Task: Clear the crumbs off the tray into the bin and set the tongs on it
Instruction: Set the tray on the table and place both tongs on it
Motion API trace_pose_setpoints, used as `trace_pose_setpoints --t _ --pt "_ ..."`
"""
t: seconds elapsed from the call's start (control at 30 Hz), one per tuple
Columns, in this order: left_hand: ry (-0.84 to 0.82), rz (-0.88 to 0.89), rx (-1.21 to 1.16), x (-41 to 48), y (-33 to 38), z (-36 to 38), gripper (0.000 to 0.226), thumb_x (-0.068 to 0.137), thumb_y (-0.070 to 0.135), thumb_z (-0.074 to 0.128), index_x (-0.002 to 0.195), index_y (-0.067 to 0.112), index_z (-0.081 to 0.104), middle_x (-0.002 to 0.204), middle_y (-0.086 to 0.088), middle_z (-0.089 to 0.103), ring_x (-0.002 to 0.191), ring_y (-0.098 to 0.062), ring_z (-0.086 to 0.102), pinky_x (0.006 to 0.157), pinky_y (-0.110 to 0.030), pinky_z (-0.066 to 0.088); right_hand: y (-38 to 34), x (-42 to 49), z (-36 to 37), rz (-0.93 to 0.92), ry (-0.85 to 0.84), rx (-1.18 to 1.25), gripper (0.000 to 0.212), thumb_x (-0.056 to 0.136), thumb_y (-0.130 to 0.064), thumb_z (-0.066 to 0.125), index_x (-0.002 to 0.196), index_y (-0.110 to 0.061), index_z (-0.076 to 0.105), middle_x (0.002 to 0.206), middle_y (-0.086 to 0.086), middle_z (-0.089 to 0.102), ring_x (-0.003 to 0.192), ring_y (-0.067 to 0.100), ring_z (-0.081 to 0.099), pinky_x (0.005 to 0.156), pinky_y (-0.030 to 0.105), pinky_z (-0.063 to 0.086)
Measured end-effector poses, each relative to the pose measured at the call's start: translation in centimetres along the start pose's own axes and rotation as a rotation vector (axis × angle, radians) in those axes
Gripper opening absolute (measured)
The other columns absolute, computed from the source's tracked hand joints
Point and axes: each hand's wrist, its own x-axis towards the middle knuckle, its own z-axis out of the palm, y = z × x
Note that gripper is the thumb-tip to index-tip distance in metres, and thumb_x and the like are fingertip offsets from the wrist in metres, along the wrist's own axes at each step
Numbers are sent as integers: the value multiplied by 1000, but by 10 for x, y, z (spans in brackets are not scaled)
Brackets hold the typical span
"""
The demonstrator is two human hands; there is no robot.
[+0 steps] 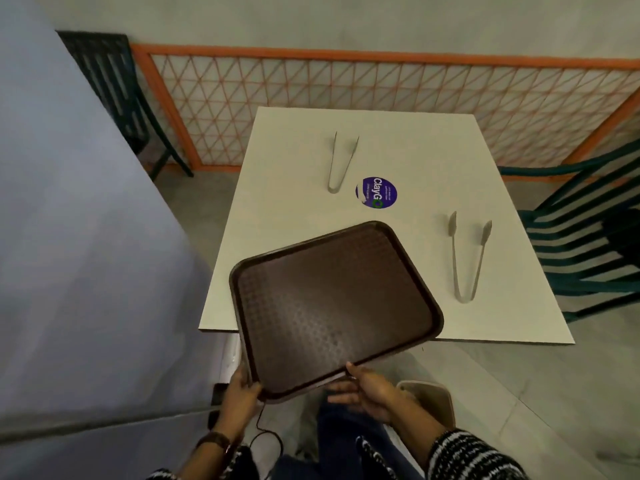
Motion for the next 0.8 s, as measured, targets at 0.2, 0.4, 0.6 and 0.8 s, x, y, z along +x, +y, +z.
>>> trace_pose_setpoints --t 0.2,0.4,0.6,0.8 --pt "170 72 129 26 13 2 53 90 -10 42 133 20 42 96 -12 61 77 -27 57 49 -21 52 -33 -4 -114 -233 769 -524 19 90 -31 57 95 -13 50 71 8 68 65 28 64 64 40 53" --pt "332 54 267 63 40 -2 41 90 2 46 125 21 57 87 -15 68 76 -26 60 69 -34 48 -72 13 -179 -182 621 -572 22 92 -13 56 111 -9 48 68 15 67 43 26 61 49 40 53" --pt "440 131 296 102 82 2 48 85 -8 40 122 15 60 98 -12 68 79 -30 61 62 -24 43 -116 41 -169 -174 513 -459 9 94 -4 50 102 -8 48 73 18 63 47 29 60 48 36 54" --pt "450 192 362 146 119 -5 44 85 -10 42 124 6 57 121 -22 62 102 -34 59 83 -26 38 -152 57 -155 -136 488 -359 12 95 -6 49 102 -12 41 80 17 64 52 33 63 50 39 54"
